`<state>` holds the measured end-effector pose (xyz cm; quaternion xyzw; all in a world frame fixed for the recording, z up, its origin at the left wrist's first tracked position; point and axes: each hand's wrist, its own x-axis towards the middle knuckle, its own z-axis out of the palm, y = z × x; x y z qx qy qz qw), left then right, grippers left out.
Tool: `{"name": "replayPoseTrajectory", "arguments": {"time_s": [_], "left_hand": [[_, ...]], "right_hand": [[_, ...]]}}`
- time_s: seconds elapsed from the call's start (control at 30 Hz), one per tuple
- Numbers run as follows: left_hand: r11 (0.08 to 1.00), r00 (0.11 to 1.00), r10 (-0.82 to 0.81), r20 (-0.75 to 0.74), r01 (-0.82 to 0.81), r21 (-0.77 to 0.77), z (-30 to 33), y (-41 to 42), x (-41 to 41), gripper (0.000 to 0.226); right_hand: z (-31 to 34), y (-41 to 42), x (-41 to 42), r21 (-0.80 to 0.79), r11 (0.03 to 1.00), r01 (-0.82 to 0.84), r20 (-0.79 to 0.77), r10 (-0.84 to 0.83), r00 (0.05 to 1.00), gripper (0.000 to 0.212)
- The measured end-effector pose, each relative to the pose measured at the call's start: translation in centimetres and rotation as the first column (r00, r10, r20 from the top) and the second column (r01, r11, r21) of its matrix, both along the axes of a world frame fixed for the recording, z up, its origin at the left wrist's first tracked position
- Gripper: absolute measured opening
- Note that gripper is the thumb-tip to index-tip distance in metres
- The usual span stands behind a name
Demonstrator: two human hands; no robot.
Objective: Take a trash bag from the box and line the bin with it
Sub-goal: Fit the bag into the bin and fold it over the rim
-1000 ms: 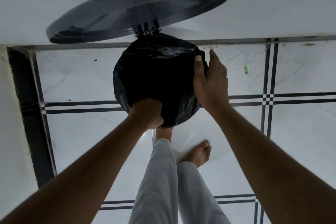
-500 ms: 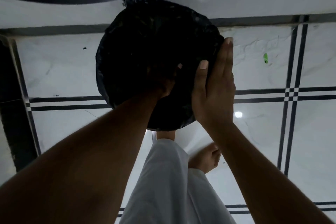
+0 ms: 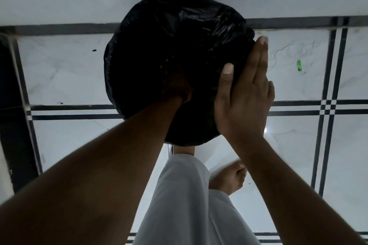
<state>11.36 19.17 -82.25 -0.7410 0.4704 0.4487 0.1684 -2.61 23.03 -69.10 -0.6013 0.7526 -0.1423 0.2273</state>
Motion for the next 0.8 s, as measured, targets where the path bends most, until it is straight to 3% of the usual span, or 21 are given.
{"name": "replayPoseTrajectory", "arguments": {"time_s": [0.27, 0.37, 0.43, 0.47, 0.5, 0.57, 0.6, 0.63, 0.7, 0.8], "left_hand": [[0.98, 0.983, 0.116, -0.144, -0.137, -0.145, 12.7, 2.2, 1.1, 0.033], [0.826, 0.936, 0.299, -0.188, -0.352, -0.44, 17.0, 5.6, 2.0, 0.032], [0.697, 0.861, 0.475, -0.182, -0.494, -0.519, 19.6, 7.5, 2.3, 0.028], [0.644, 0.807, 0.562, -0.183, -0.565, -0.516, 20.6, 8.4, 2.4, 0.027], [0.557, 0.697, 0.679, -0.231, -0.694, -0.457, 21.6, 8.9, 2.3, 0.027], [0.269, 0.324, 0.894, -0.309, -0.941, -0.207, 23.4, 9.0, 1.9, 0.025], [0.127, 0.138, 0.937, -0.322, -0.99, -0.054, 24.0, 9.0, 1.8, 0.025], [0.049, 0.019, 0.943, -0.332, -0.995, 0.081, 24.3, 8.9, 1.8, 0.028], [-0.01, -0.095, 0.928, -0.359, -0.973, 0.231, 25.0, 8.8, 2.1, 0.044], [-0.054, -0.177, 0.914, -0.365, -0.945, 0.323, 24.6, 8.7, 3.1, 0.055]], "right_hand": [[2.9, -1.5, -2.0, 0.214, 0.976, -0.042, 0.127, 0.014, 0.992, 0.072], [4.9, -1.3, -2.6, 0.244, 0.967, 0.069, 0.127, -0.102, 0.987, 0.077], [6.6, -0.5, -2.1, 0.272, 0.937, 0.219, 0.164, -0.27, 0.949, 0.077], [7.1, 0.0, -1.6, 0.316, 0.897, 0.308, 0.184, -0.376, 0.908, 0.075], [7.7, 0.5, -1.0, 0.381, 0.842, 0.383, 0.216, -0.483, 0.848, 0.073], [8.6, 1.3, 0.1, 0.545, 0.701, 0.459, 0.262, -0.663, 0.701, 0.072], [8.9, 1.6, 0.4, 0.625, 0.635, 0.455, 0.281, -0.726, 0.627, 0.069], [9.2, 1.7, 0.7, 0.687, 0.586, 0.43, 0.309, -0.771, 0.556, 0.062], [9.6, 1.7, 0.9, 0.753, 0.545, 0.369, 0.364, -0.812, 0.456, 0.055], [9.5, 1.4, 0.8, 0.772, 0.519, 0.367, 0.382, -0.841, 0.384, 0.053]]}}
